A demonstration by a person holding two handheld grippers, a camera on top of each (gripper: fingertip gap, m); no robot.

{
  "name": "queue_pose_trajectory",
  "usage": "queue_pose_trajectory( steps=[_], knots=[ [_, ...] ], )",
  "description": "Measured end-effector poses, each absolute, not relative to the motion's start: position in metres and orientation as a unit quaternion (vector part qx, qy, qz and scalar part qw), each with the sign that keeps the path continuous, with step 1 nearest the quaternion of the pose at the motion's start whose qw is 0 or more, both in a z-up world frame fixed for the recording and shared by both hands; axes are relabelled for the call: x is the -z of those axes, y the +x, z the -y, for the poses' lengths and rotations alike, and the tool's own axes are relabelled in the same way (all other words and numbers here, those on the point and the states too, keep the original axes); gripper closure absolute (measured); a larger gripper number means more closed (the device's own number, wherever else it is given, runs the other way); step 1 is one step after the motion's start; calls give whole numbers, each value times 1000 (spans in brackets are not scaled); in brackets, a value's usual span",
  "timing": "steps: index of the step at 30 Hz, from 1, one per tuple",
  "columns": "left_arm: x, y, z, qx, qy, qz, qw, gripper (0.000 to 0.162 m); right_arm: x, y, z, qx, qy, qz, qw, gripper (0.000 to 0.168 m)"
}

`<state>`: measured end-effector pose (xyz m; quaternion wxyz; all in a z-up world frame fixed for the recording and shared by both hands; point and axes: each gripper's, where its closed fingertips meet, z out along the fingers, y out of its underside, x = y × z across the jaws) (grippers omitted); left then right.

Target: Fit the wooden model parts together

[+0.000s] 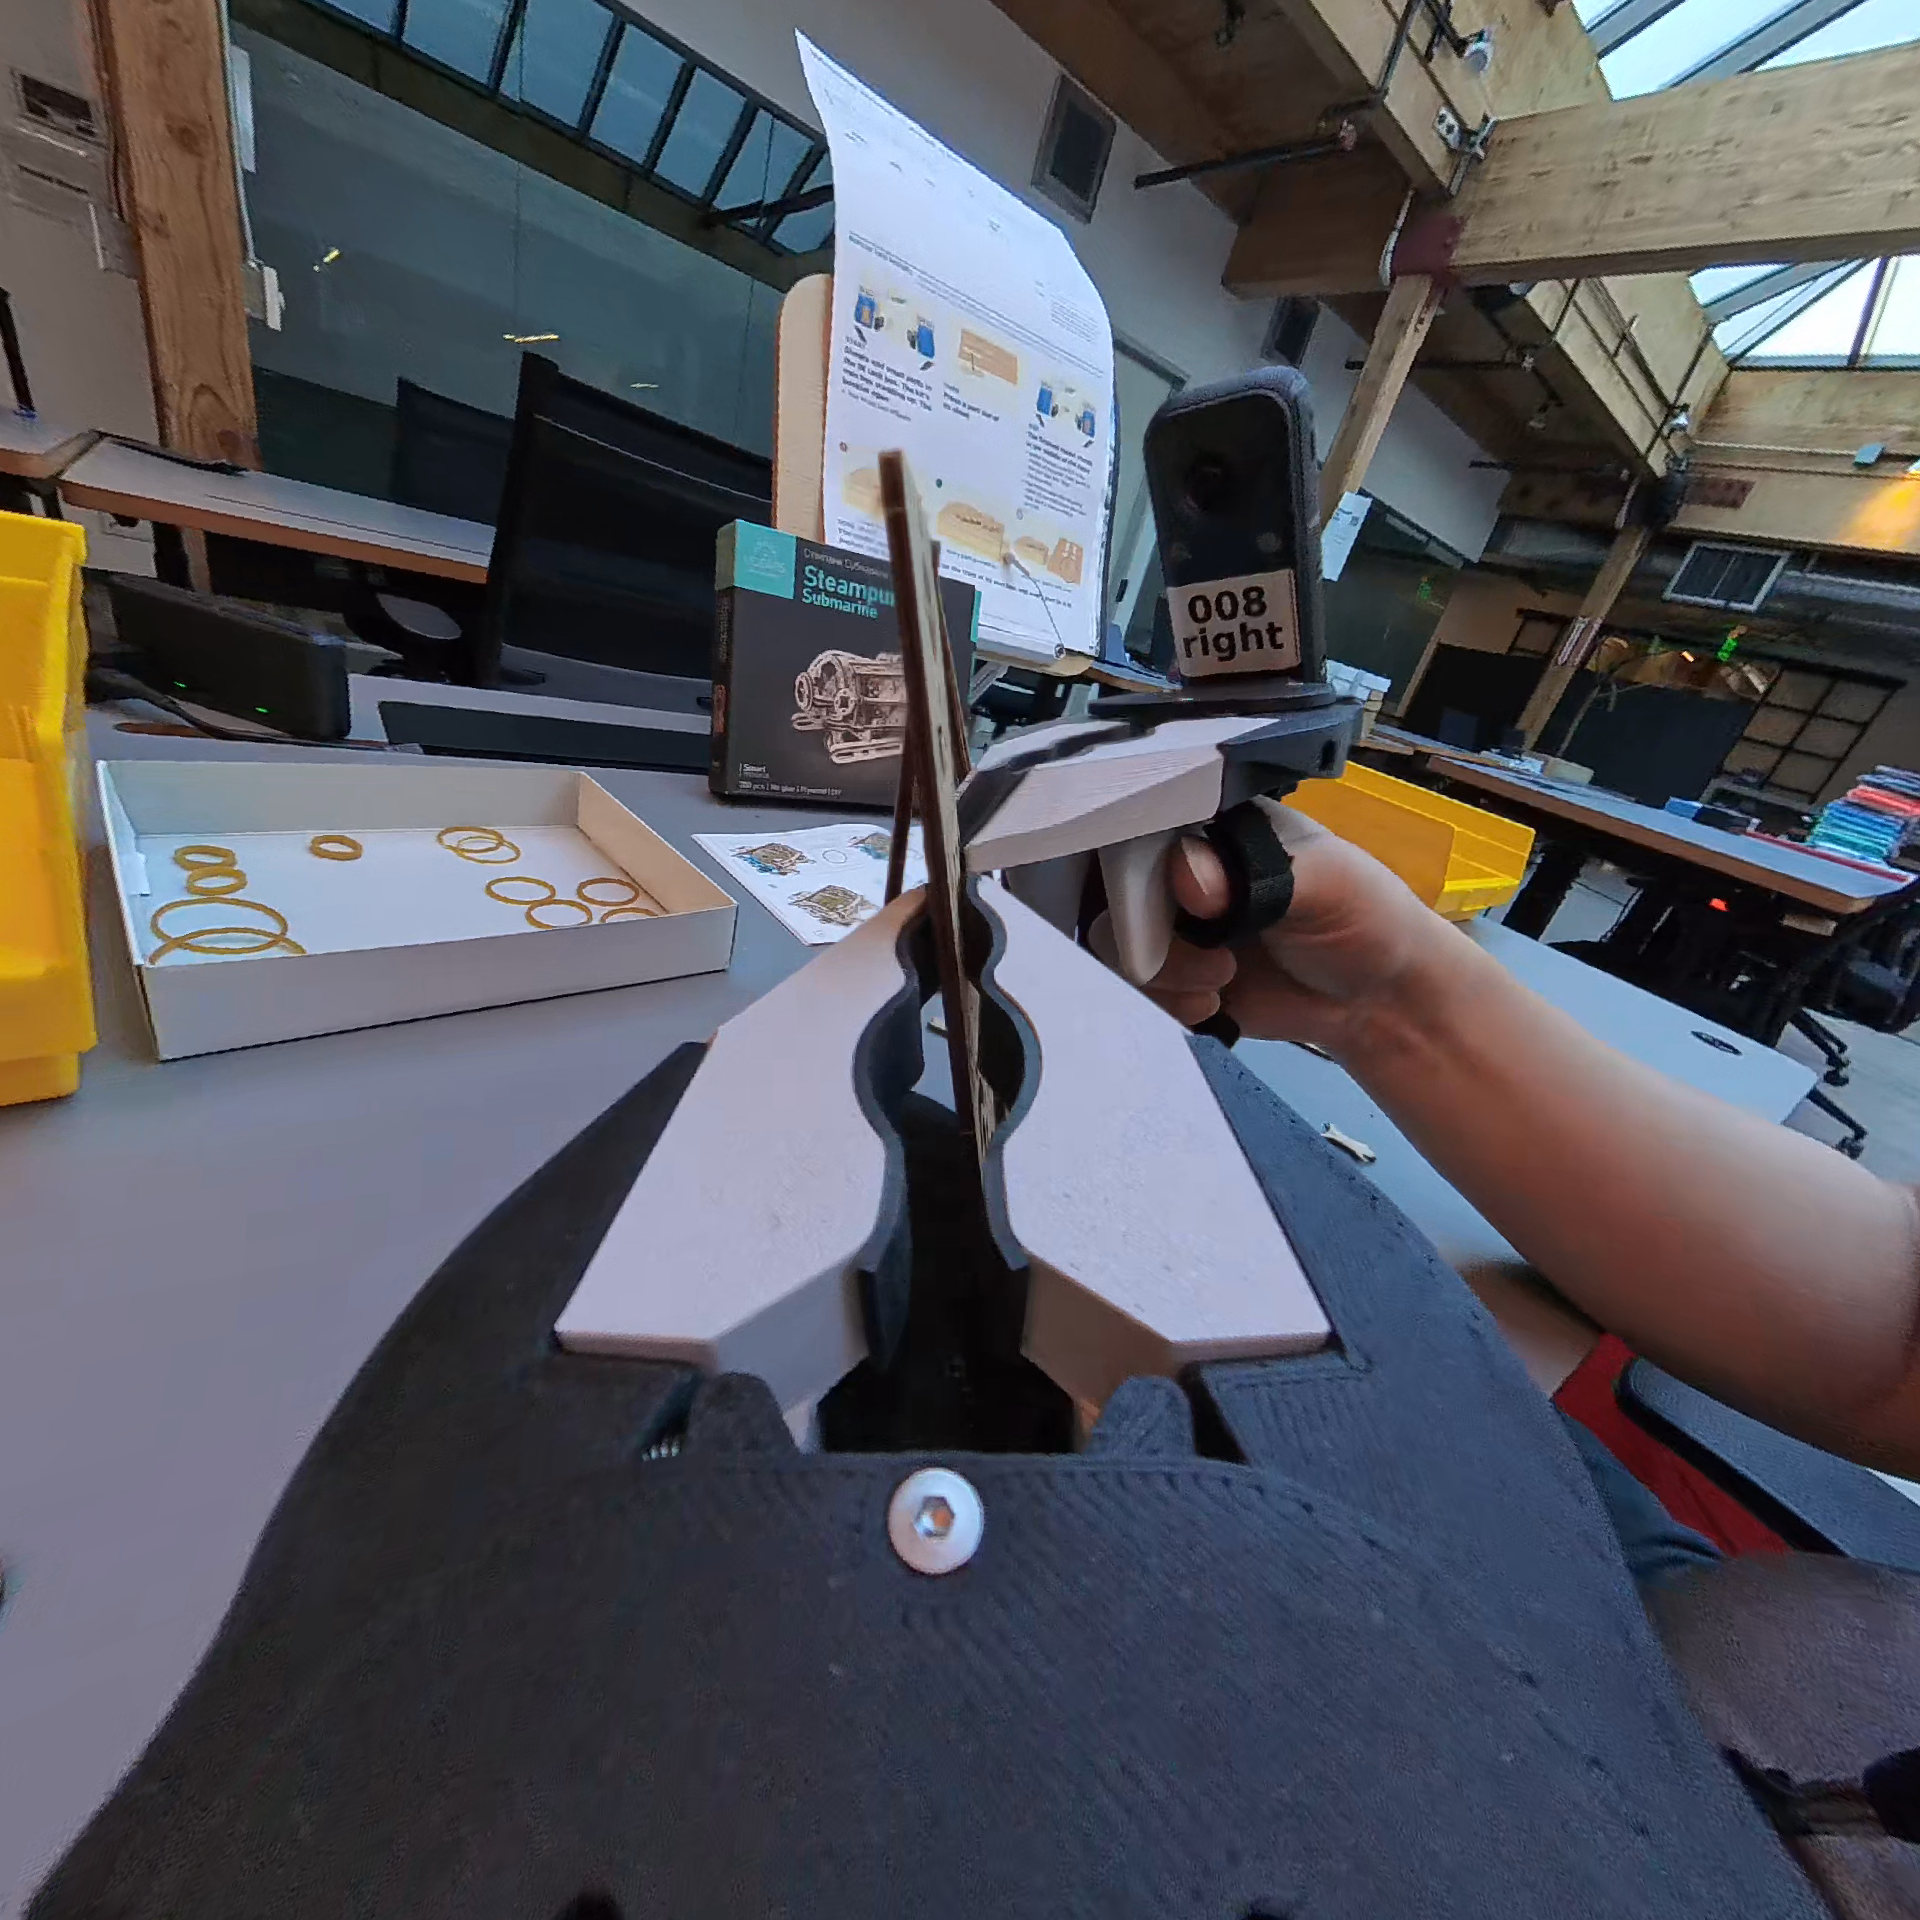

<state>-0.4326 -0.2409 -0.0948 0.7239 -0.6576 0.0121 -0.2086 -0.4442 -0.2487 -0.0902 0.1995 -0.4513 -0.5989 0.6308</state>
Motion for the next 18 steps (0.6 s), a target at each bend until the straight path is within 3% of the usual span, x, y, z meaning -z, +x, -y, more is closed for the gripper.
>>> queue_pose_trajectory(
  steps=[10, 18],
  knots=[
    [92, -426, 245, 202, -663, -37, 720, 161, 86, -439, 251, -656, -432, 591, 185, 166],
    [93, -428, 244, 210, -661, -30, 719, 161, 76, -441, 252, -681, -438, 558, 181, 156]
  ],
)
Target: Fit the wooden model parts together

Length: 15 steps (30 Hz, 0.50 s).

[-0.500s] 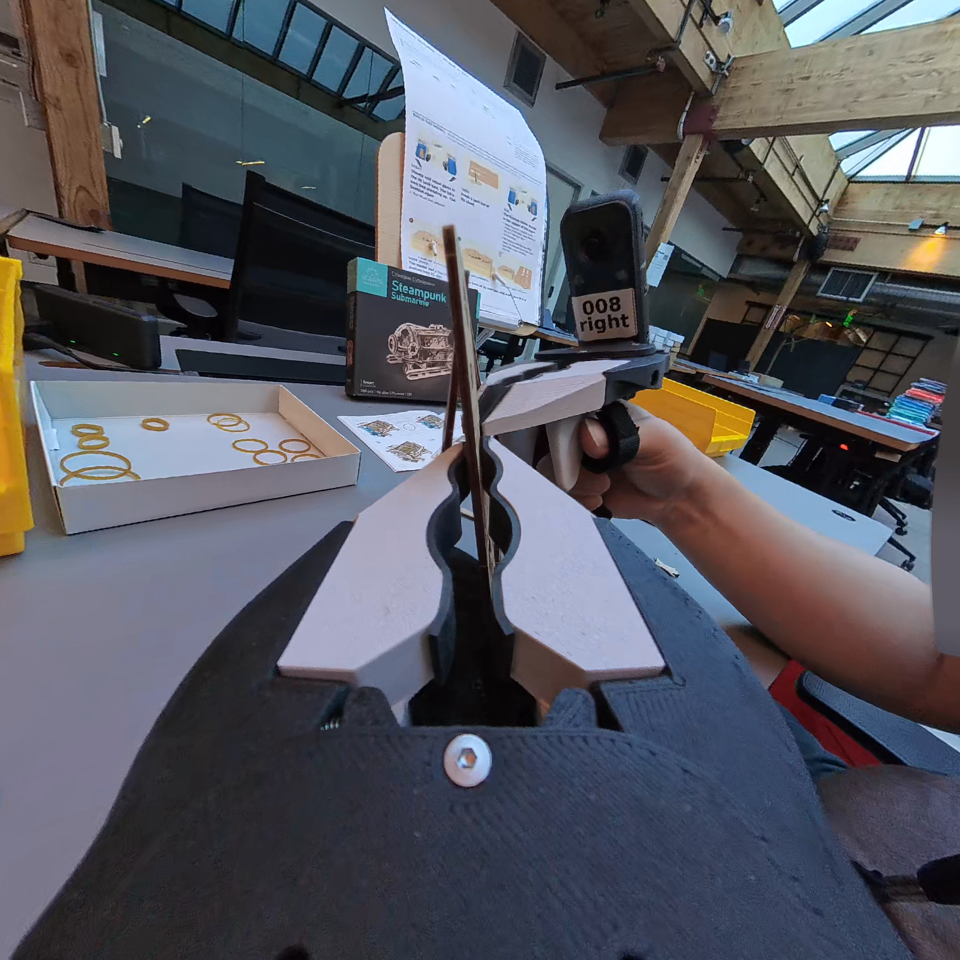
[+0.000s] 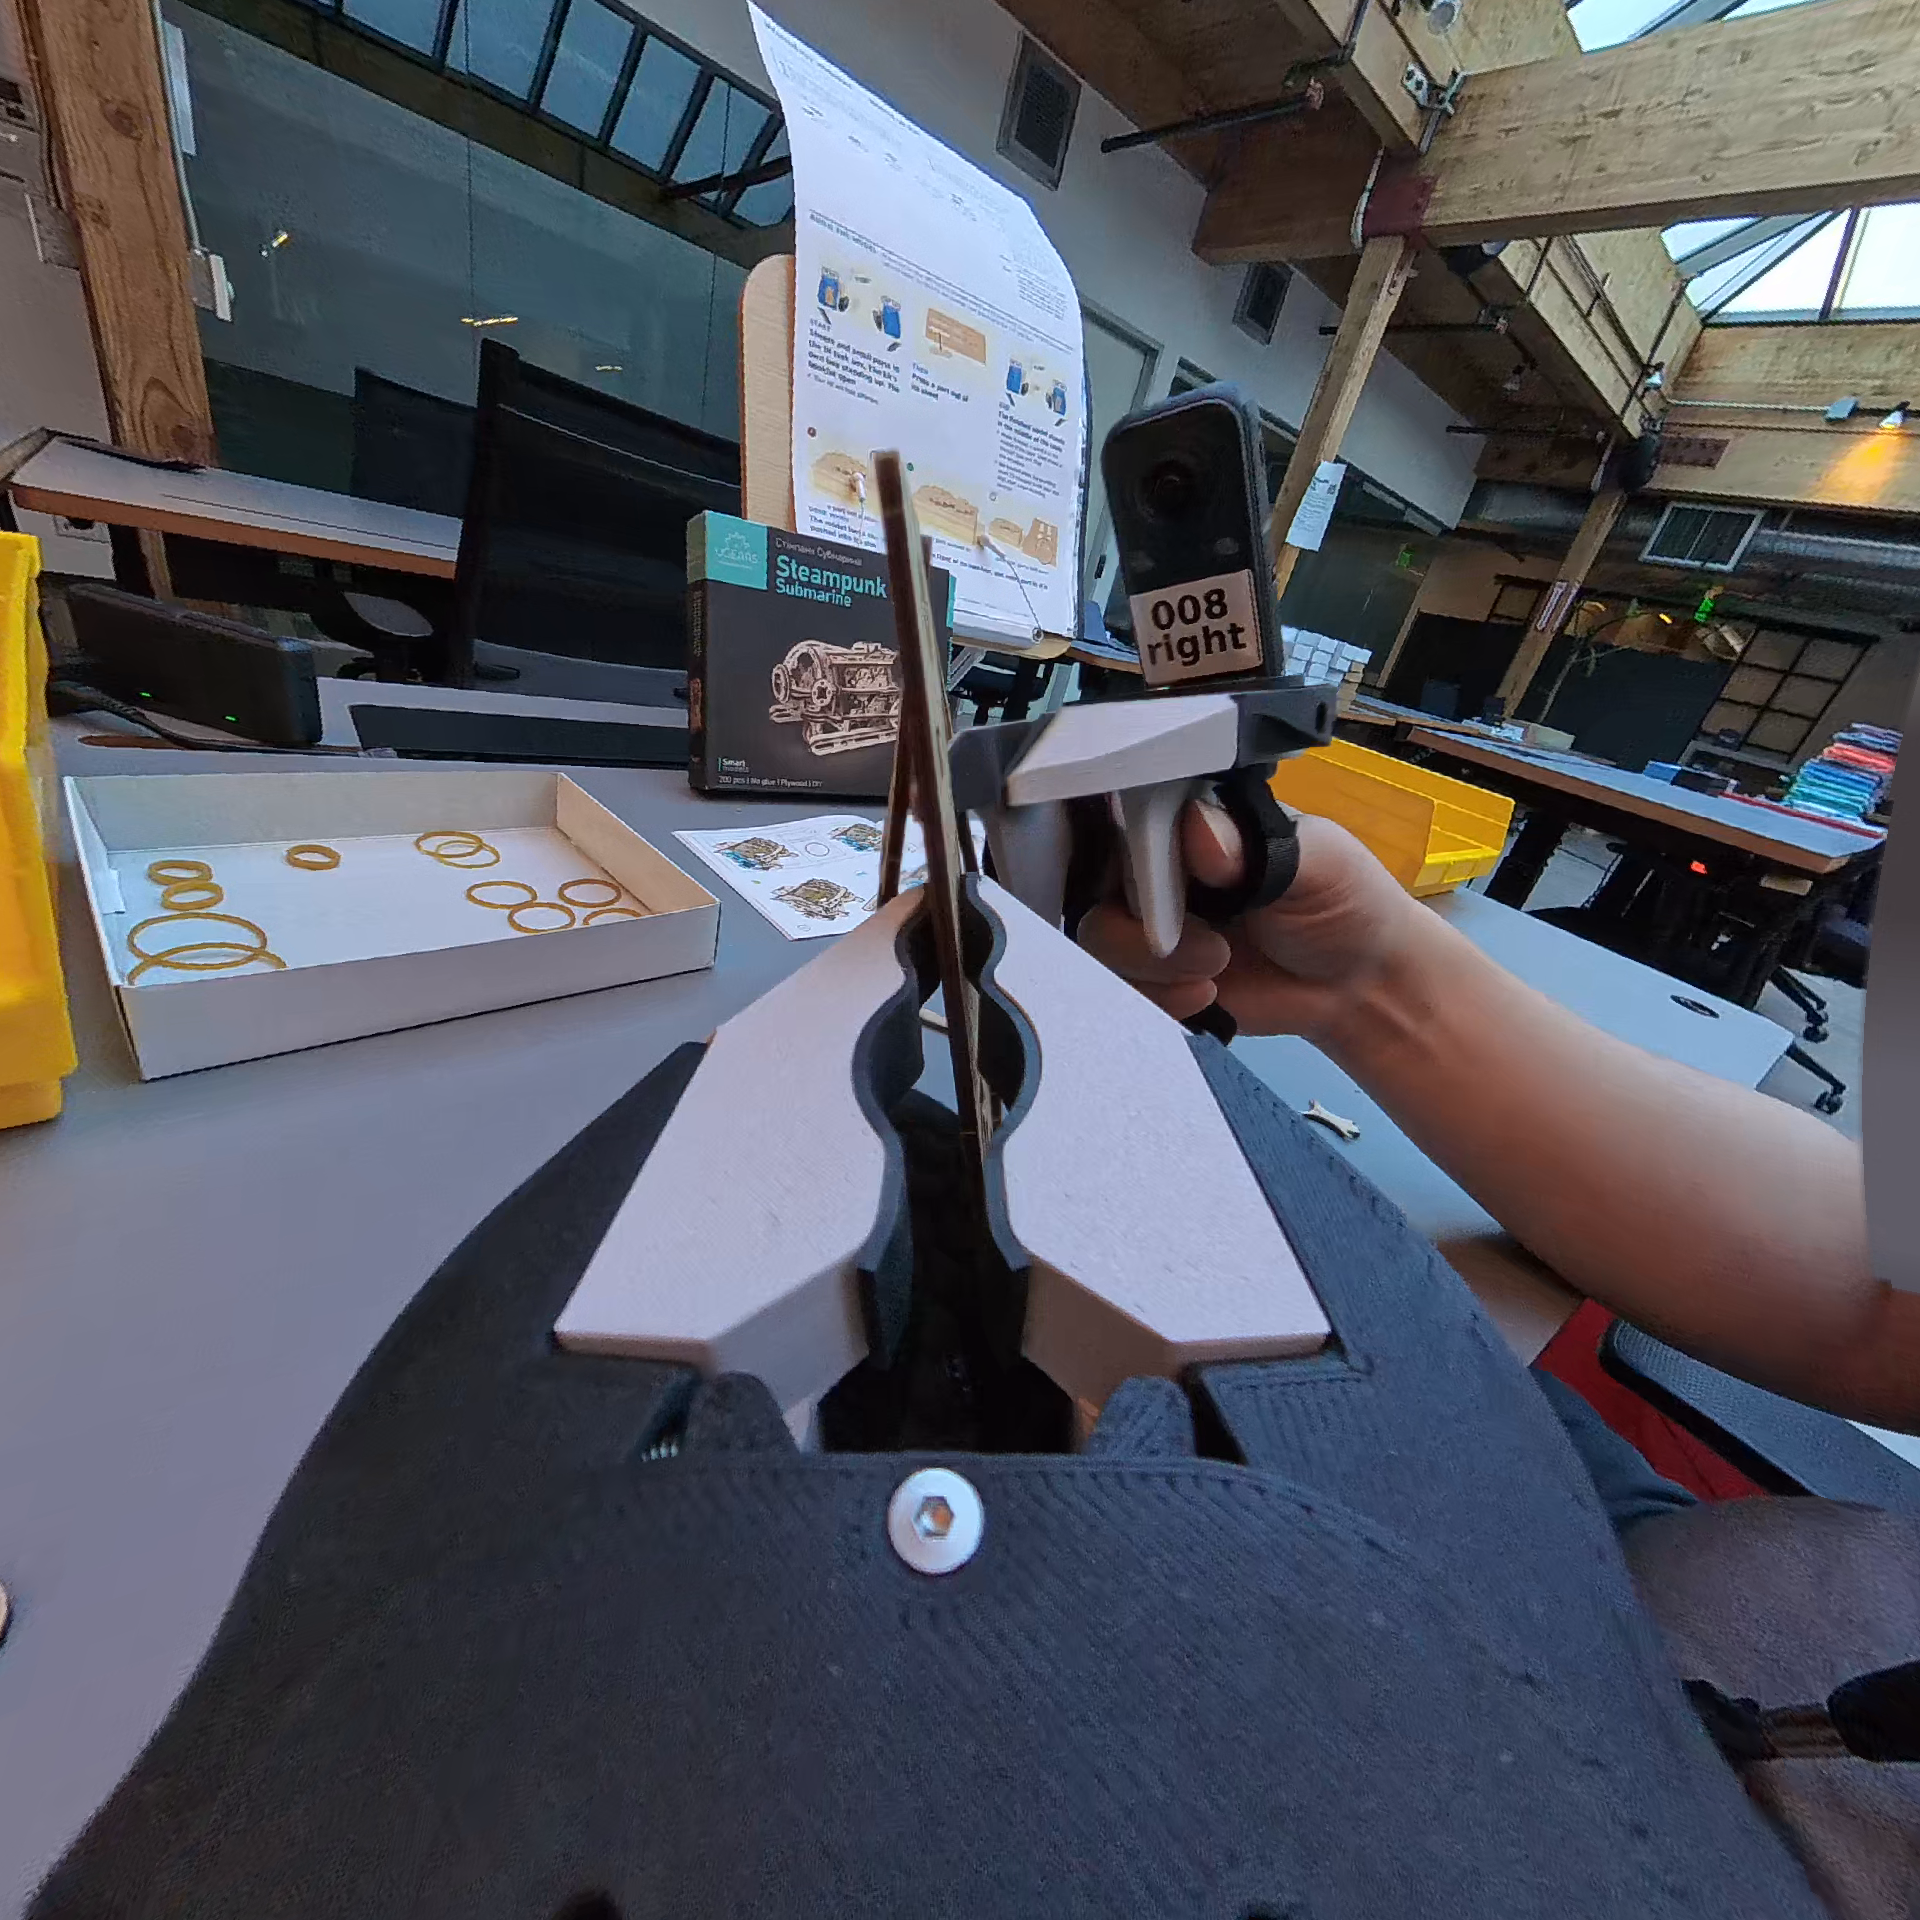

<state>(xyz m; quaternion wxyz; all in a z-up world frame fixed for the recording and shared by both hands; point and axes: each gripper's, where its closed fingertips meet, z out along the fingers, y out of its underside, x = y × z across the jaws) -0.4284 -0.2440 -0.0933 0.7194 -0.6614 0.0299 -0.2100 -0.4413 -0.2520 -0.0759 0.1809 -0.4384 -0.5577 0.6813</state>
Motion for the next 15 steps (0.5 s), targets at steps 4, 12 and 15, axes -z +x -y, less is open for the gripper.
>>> queue_pose_trajectory(
  steps=[4, 12, 15],
  knots=[
    [94, -427, 243, 209, -663, -30, 718, 161, 81, -443, 253, -659, -439, 576, 202, 156],
    [97, -427, 242, 174, -674, -43, 717, 159, 87, -447, 253, -656, -456, 571, 187, 161],
    [83, -435, 251, 157, -662, -53, 731, 144, 88, -446, 252, -652, -457, 575, 188, 160]
  ],
)
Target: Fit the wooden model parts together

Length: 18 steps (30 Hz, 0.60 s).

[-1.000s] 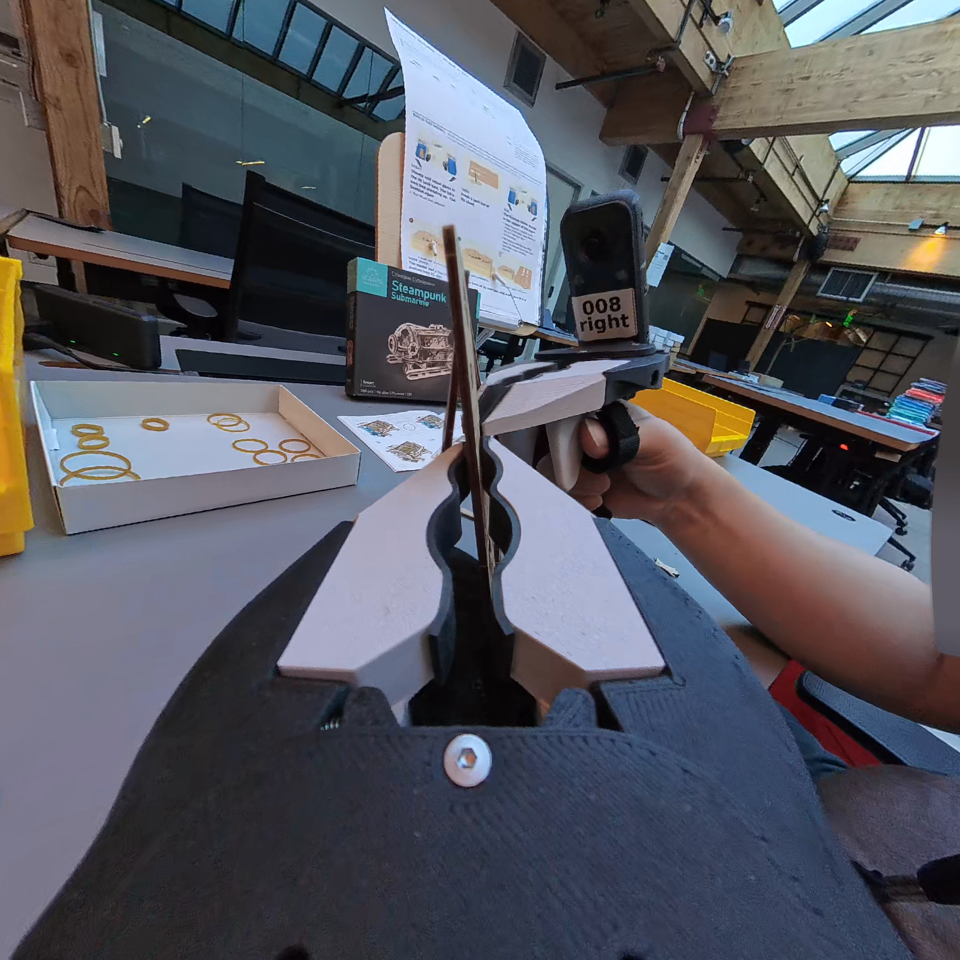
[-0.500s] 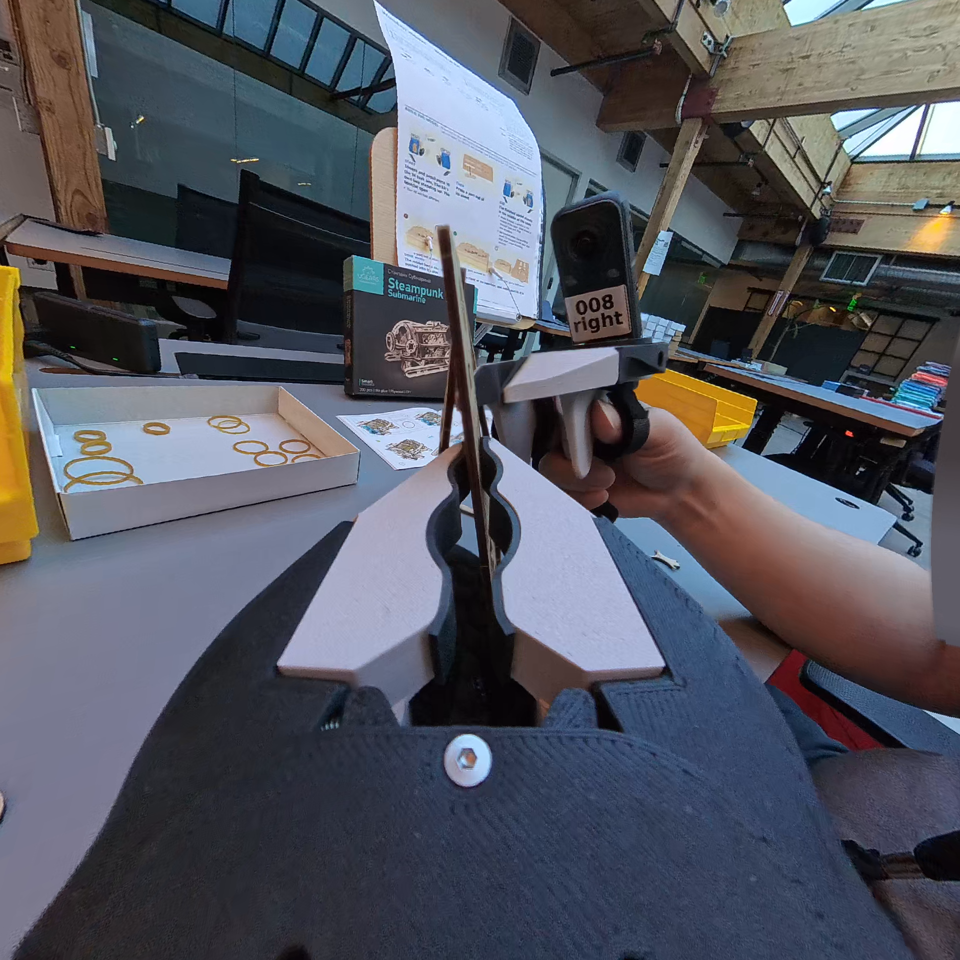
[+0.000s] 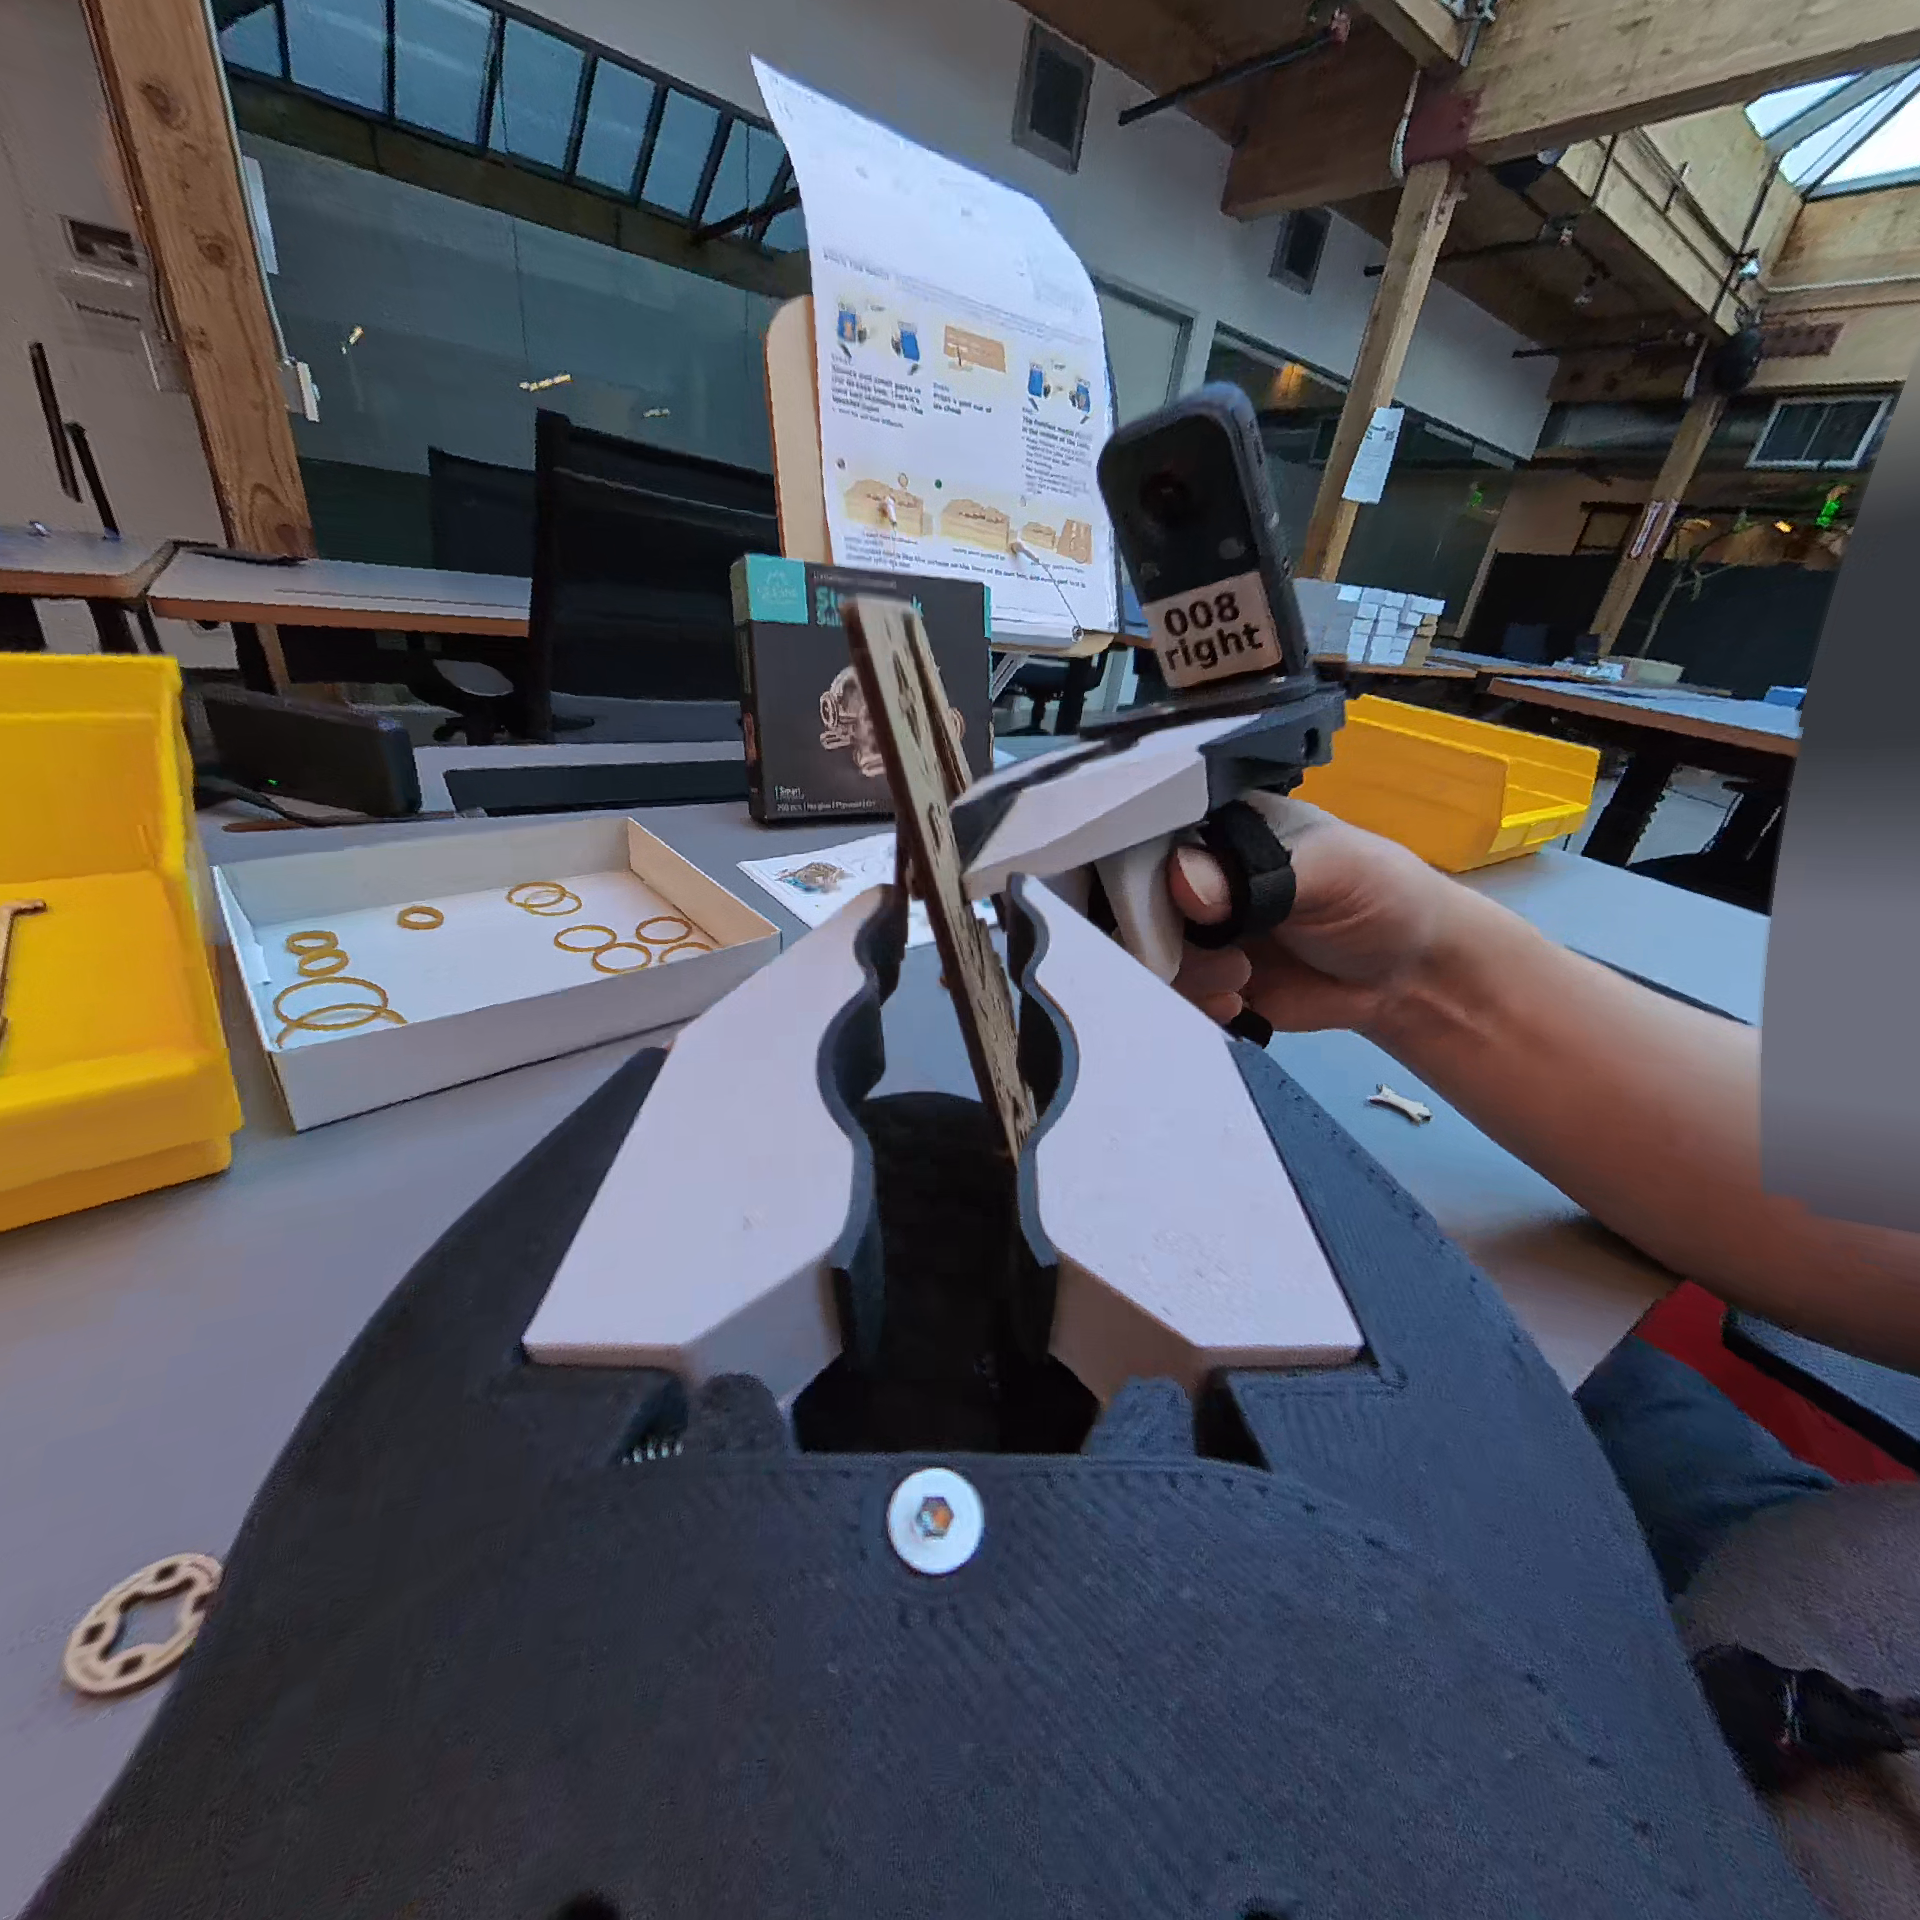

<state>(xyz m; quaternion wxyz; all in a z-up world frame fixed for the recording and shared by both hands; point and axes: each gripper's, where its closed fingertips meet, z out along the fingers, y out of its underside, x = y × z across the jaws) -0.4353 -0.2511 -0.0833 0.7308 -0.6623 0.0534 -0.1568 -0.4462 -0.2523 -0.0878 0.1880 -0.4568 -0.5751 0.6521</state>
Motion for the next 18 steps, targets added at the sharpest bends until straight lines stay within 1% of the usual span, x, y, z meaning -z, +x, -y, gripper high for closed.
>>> queue_pose_trajectory(
  steps=[2, 4, 6, 13, 18],
  knots=[
    [71, -440, 257, 177, -650, -53, 737, 146, 88, -448, 251, -648, -460, 576, 192, 161],
    [70, -441, 256, 187, -665, -62, 720, 149, 89, -449, 253, -644, -459, 581, 193, 160],
    [74, -444, 253, 177, -687, -72, 701, 159, 90, -450, 256, -641, -459, 586, 190, 160],
    [85, -446, 251, 175, -722, -95, 662, 158, 93, -456, 257, -636, -469, 584, 187, 159],
    [84, -449, 253, 199, -720, -82, 660, 159, 93, -459, 258, -635, -471, 583, 187, 159]
  ],
)
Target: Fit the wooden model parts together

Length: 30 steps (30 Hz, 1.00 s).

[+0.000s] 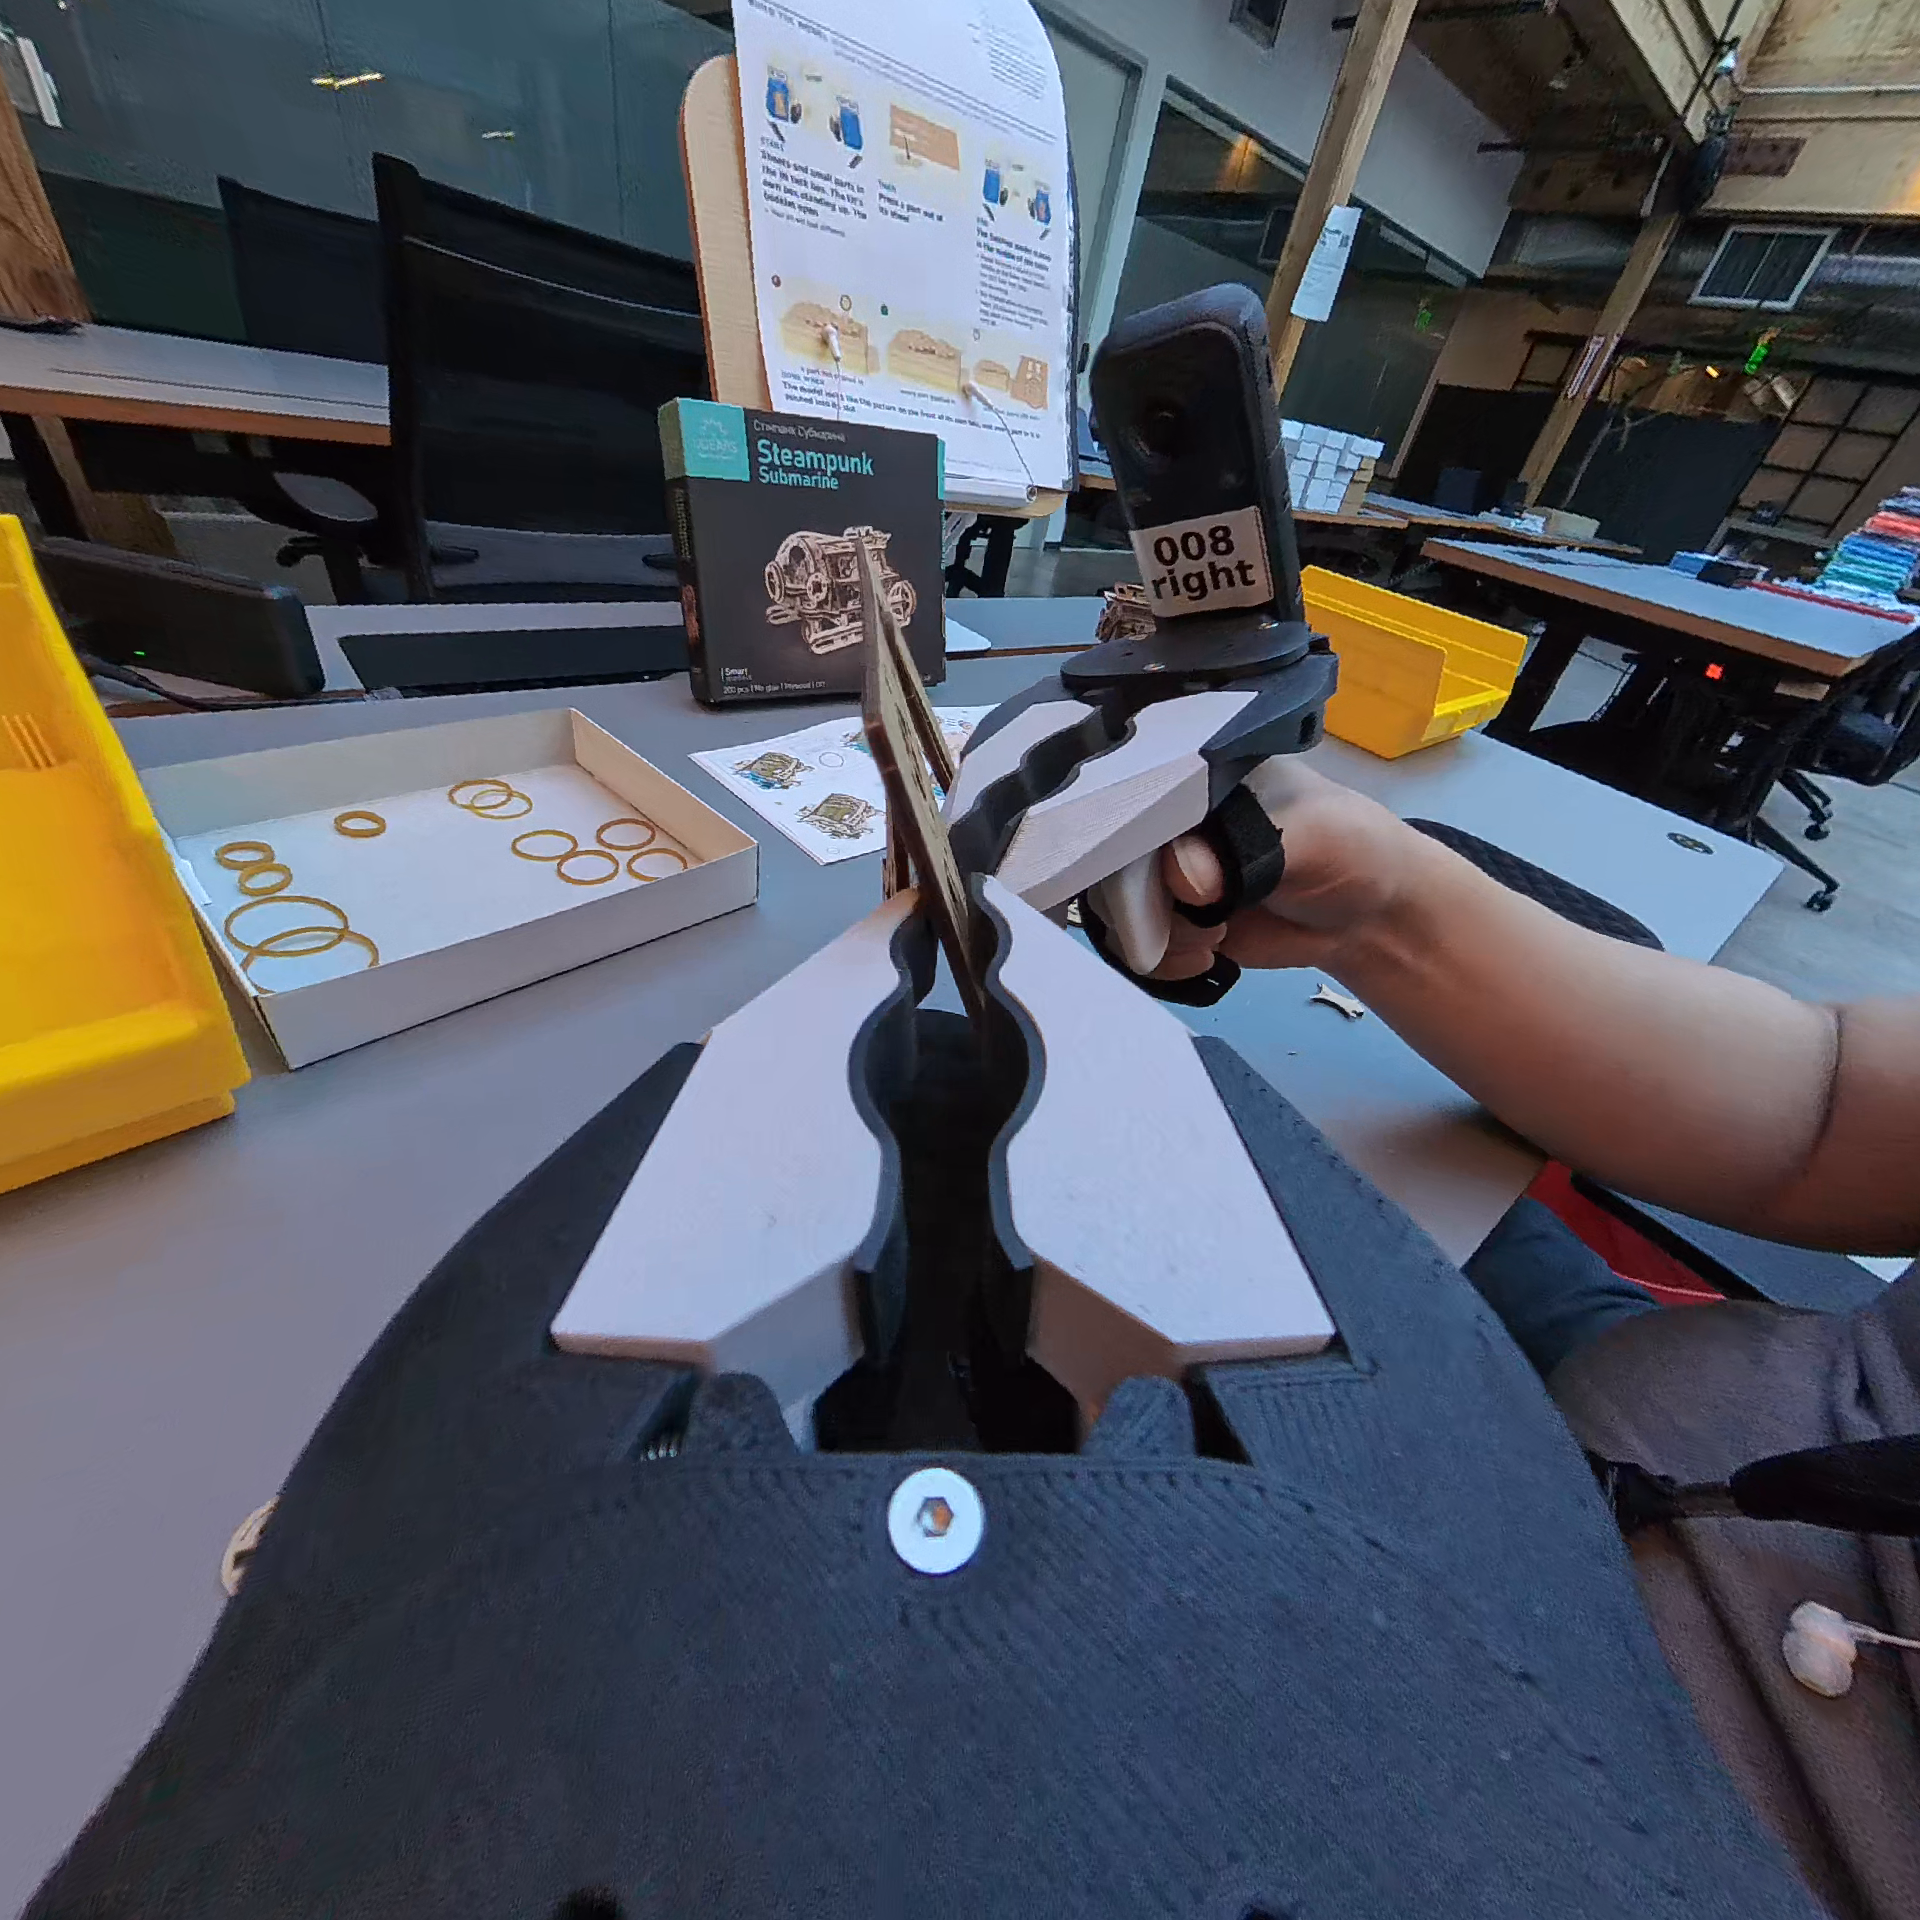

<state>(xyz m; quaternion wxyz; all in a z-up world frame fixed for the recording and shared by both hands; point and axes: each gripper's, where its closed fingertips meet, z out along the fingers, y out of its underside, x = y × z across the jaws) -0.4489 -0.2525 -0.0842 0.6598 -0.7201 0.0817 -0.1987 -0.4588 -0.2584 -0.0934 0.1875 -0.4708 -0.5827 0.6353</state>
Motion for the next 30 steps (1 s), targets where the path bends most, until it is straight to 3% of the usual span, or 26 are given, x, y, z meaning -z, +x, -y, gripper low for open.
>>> queue_pose_trajectory(
  steps=[11, 30],
  knots=[
    [87, -455, 251, 263, -708, -41, 654, 161, 97, -464, 258, -621, -488, 582, 191, 160],
    [92, -460, 248, 251, -722, -18, 645, 161, 103, -471, 255, -613, -521, 565, 184, 162]
  ],
)
